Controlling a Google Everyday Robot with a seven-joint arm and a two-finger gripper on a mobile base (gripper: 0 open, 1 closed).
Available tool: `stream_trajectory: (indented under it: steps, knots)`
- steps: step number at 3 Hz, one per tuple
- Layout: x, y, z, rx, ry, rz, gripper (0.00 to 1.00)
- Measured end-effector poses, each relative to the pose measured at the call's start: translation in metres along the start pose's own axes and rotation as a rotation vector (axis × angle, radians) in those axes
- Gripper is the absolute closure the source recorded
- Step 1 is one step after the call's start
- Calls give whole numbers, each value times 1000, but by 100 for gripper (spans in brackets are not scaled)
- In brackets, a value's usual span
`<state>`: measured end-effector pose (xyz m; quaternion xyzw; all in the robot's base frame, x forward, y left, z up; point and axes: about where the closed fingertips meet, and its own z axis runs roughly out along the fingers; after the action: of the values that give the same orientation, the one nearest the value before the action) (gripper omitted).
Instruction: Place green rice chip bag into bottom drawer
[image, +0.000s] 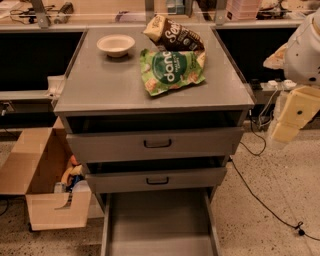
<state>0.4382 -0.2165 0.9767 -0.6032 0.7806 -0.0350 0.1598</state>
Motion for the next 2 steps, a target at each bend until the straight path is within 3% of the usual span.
stream_trajectory:
  steps: [1,2]
  knots:
    - [-1,-2,2,7,-1,1,0]
    - [-5,-55,31,81,-47,-40,0]
